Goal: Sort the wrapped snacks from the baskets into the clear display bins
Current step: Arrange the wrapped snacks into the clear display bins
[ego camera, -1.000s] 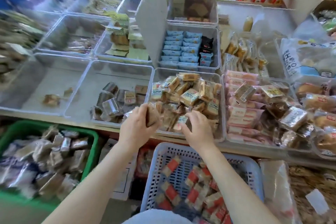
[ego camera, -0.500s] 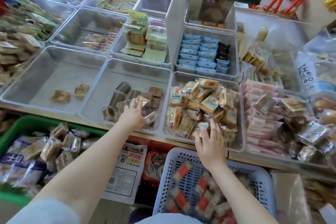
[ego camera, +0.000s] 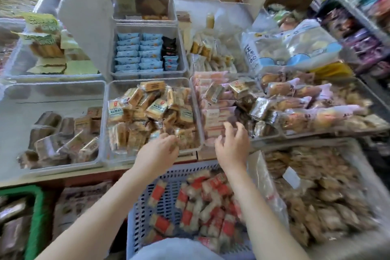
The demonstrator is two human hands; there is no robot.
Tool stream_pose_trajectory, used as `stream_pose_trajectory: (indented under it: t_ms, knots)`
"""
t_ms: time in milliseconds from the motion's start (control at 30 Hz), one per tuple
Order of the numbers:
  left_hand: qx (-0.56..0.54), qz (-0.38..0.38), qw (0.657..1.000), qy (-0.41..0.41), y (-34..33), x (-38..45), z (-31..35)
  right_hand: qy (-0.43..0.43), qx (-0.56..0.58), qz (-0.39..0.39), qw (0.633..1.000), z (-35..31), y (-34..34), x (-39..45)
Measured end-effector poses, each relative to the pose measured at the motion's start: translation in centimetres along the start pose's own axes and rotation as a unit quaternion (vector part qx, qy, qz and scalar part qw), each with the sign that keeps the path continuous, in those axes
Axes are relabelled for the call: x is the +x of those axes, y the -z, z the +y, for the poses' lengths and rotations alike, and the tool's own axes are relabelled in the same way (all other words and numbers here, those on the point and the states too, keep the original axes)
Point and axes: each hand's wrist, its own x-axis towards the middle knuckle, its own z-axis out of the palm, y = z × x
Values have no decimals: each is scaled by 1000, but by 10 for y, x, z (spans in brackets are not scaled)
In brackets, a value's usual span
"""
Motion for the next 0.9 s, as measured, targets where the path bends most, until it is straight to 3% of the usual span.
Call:
stream_pose_trajectory:
  t_ms: [133,233,300,433,533,567,633,700,767,833,900]
  knots:
    - [-21,-55,998,2,-31,6,37,-103,-105,-37,988,65,21,31]
    - [-24,-81,996,3,-42,8,50,-126,-164,-148,967,89,17,49]
    - [-22,-85,996,11,-44,8,54,-133,-182,-166,960,93,11,56]
    - [-28,-71,996,41,-40,7,60,-110,-137,-41,984,92,10,58]
    - [-47,-50,996,52,-33,6,68,-51,-4,56,997,88,19,44]
    - [-58,-39,996,48,-31,5,71,-32,76,54,995,84,24,38]
    - [-106,-5,993,41,-28,4,78,-31,274,-16,961,69,41,24]
    - [-204,18,977,59,-24,3,84,-54,456,-104,882,50,57,11]
    - [-323,24,941,102,-19,5,85,-77,527,-165,830,33,59,0]
    - [-412,20,900,139,-12,4,81,-79,547,-230,801,16,55,-5]
    - [-436,32,886,154,-7,0,68,-50,546,-288,785,-5,49,-9]
